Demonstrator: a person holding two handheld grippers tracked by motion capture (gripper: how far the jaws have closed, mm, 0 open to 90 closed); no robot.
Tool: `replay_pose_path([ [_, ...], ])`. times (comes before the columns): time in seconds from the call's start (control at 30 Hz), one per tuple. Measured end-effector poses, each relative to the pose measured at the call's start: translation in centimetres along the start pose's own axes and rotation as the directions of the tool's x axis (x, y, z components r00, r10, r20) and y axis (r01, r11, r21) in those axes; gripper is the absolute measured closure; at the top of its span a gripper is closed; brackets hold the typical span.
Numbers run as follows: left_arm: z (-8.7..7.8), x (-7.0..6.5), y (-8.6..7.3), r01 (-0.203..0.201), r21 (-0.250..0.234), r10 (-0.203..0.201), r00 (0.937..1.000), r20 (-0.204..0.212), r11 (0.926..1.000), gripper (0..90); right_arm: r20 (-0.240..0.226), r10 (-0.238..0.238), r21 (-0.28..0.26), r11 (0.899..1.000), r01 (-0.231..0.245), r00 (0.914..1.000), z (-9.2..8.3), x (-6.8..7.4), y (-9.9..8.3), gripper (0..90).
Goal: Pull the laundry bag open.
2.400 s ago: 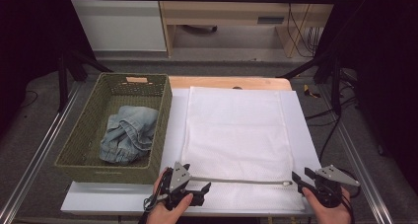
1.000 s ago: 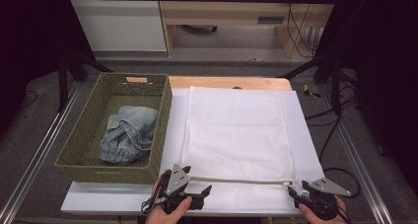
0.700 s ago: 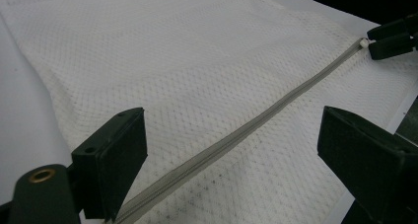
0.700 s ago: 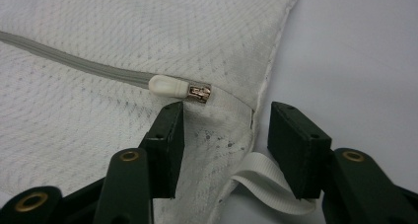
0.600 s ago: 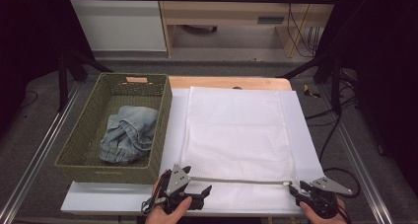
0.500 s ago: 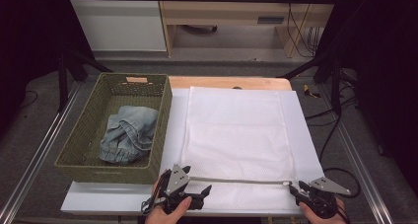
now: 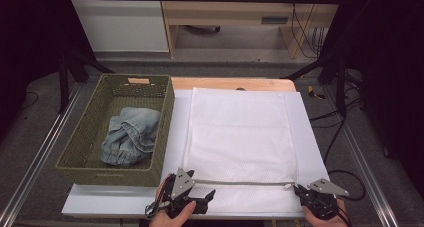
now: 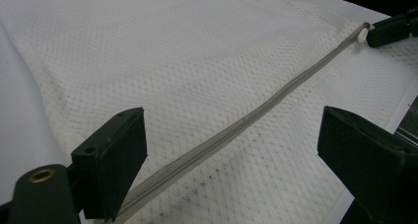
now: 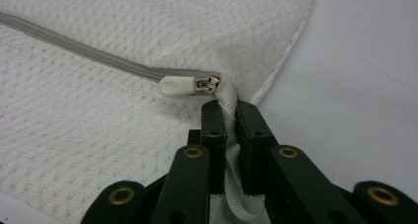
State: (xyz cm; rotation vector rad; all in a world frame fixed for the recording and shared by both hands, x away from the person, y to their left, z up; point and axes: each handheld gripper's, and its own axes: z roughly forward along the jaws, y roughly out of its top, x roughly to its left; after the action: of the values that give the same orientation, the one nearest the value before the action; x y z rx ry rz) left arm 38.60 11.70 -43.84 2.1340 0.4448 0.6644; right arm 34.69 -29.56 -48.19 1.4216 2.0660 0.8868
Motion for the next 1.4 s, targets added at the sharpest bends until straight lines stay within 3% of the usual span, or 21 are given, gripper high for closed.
replay_pose_path([
  [0.13,0.1,0.1,-0.1,-0.011,0.01,0.012,0.9999,-0.008,0.9999,11.2,0.001,-0.006,-0.03,1.0,0.006,1.0,-0.2,-0.1,0.4,85.8],
  [0.23,0.1,0.1,-0.3,-0.025,0.026,0.025,0.9995,-0.019,0.9994,11.1,0.006,-0.009,-0.087,0.996,0.01,0.9999,-0.7,0.0,0.9,86.0],
  [0.63,0.2,0.2,-0.6,-0.017,0.032,0.018,0.9993,-0.032,0.9993,11.1,-0.003,-0.051,-0.133,0.99,0.05,0.9987,-0.7,0.3,1.6,86.0],
  [1.2,-0.5,0.8,-0.4,0.068,-0.053,-0.069,0.9974,-0.021,0.9963,15.0,-0.042,-0.067,-0.181,0.982,0.058,0.9969,-1.1,0.9,2.4,85.9],
  [1.4,-0.7,1.2,0.2,0.046,-0.057,-0.046,0.9989,-0.004,0.9973,15.0,-0.049,-0.073,-0.195,0.979,0.062,0.9961,-0.6,0.9,2.8,85.9],
])
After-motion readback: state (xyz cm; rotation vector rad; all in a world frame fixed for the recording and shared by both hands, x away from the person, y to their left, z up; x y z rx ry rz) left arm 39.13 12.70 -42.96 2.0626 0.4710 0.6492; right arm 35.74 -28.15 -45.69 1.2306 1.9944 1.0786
